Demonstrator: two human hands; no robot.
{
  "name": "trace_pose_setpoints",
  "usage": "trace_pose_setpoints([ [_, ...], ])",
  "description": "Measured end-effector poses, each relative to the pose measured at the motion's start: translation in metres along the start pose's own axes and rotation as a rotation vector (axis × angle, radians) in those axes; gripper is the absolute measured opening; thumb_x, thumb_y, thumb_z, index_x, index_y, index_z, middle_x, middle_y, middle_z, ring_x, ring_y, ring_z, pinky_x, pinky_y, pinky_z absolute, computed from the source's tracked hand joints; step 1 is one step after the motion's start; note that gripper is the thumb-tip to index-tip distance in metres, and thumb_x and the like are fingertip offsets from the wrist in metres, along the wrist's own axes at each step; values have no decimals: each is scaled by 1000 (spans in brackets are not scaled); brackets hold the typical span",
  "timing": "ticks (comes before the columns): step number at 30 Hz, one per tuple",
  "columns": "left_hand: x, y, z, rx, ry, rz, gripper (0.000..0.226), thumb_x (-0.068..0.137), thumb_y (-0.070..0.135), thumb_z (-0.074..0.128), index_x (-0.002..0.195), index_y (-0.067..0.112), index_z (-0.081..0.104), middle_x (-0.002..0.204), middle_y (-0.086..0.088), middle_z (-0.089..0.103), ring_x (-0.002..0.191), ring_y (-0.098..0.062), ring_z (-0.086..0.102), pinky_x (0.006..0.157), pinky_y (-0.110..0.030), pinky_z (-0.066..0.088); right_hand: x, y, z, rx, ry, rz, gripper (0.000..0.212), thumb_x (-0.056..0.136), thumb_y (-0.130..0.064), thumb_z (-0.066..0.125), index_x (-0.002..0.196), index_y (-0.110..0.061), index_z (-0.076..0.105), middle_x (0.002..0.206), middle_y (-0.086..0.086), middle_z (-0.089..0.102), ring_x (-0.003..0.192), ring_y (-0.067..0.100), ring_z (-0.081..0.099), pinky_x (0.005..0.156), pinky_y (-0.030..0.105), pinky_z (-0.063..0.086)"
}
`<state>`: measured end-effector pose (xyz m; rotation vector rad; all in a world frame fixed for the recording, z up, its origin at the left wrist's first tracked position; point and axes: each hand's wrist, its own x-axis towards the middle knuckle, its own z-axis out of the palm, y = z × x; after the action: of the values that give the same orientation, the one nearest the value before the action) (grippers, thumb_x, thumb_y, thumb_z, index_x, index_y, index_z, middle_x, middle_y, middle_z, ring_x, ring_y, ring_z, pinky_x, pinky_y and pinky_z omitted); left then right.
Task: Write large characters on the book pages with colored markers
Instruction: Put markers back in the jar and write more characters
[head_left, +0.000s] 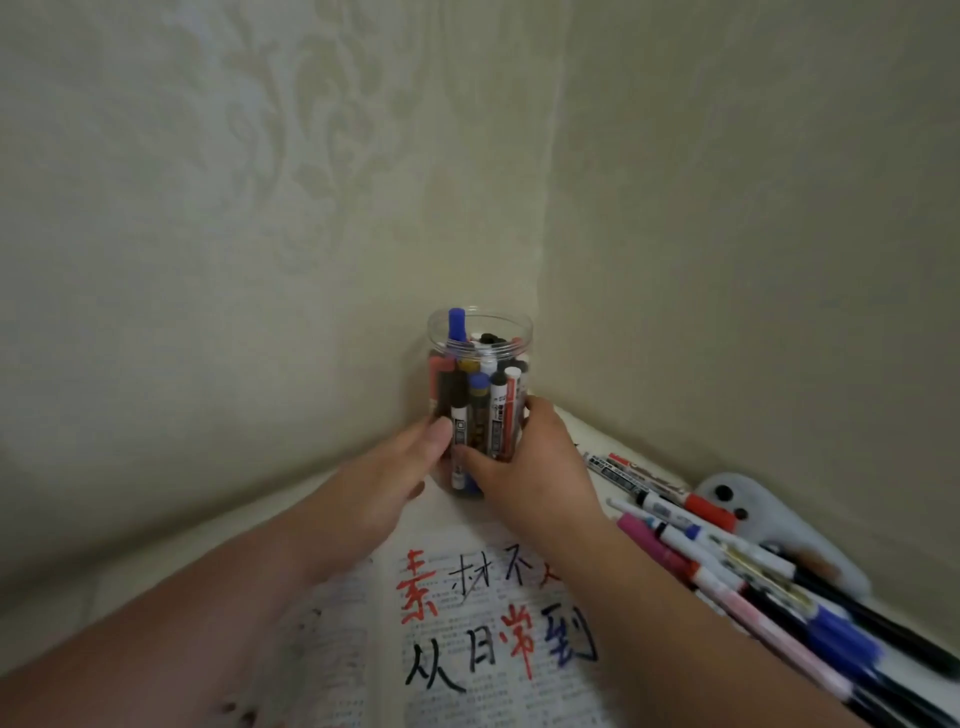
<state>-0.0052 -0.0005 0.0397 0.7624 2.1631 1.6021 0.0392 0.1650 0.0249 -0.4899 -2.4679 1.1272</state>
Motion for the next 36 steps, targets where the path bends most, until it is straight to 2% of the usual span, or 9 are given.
trace_pose_setpoints([
  [4, 21, 27, 9, -236, -37, -133, 57, 69, 82, 43, 112, 50, 64, 105, 32, 70, 105, -2, 67, 89, -25, 48, 14, -2, 1, 16, -6, 37, 63, 76, -47, 72, 129, -26, 47, 122, -1, 60, 109, 20, 63, 92, 44, 56],
  [7, 35, 36, 23, -364, -47, -126, 58, 86, 76, 38, 127, 43, 62, 115, 24, 72, 104, -6, 70, 81, -21, 51, 33, -2, 1, 46, 7, 96, 62, 73, -41, 70, 127, -20, 50, 120, 6, 62, 108, 28, 65, 92, 46, 56],
  [12, 64, 32, 44, -435, -51, -90, 63, 100, 64, 25, 144, 28, 52, 139, -2, 55, 121, -9, 56, 92, -22, 50, 60, -3, -5, 207, 81, 159, 40, 84, -22, 71, 122, -13, 59, 109, 6, 70, 100, 25, 69, 84, 38, 57],
  [15, 82, 23, 52, -461, -63, -61, 63, 101, 63, 24, 148, 29, 48, 144, 6, 57, 131, -6, 53, 98, -21, 45, 70, 0, -1, 295, 97, 166, 34, 85, -17, 68, 119, -21, 65, 104, 6, 73, 97, 24, 71, 82, 44, 62],
  [19, 104, 8, 55, -502, -82, -50, 78, 85, 79, 35, 146, 35, 50, 142, 18, 58, 134, -3, 49, 120, -35, 29, 77, 3, 5, 348, 149, 213, 55, 76, -22, 70, 130, -19, 56, 114, 8, 69, 104, 25, 68, 76, 29, 56],
  [23, 107, 1, 52, -476, -78, -36, 75, 84, 81, 37, 141, 37, 55, 138, 18, 61, 130, -5, 53, 119, -38, 32, 86, 7, 16, 419, 186, 270, 77, 57, -37, 68, 130, -22, 51, 121, 11, 64, 109, 29, 65, 92, 46, 59],
  [28, 54, 1, 31, 177, 116, 88, 29, 98, 51, 54, 105, 29, 70, 100, 9, 73, 89, -9, 70, 94, -41, 53, 65, -6, 4, 520, 177, 359, 53, 66, -14, 67, 119, -9, 61, 104, 13, 70, 94, 29, 68, 73, 34, 55],
  [32, -12, 17, -5, 869, 129, 350, 34, 98, 50, 50, 86, 23, 67, 75, 8, 59, 74, -11, 54, 73, -35, 47, 37, -28, 4, 565, 189, 350, 38, 80, -8, 65, 118, -12, 60, 102, 9, 67, 86, 23, 63, 67, 30, 45],
  [36, -68, 25, -23, 1144, -122, -10, 31, 96, 51, 52, 111, 29, 68, 105, 5, 68, 97, -16, 60, 81, -31, 48, -15, -69, 12, 350, -277, 228, 15, 93, -17, 66, 104, -7, 65, 93, 12, 68, 75, 21, 62, 65, 34, 48],
])
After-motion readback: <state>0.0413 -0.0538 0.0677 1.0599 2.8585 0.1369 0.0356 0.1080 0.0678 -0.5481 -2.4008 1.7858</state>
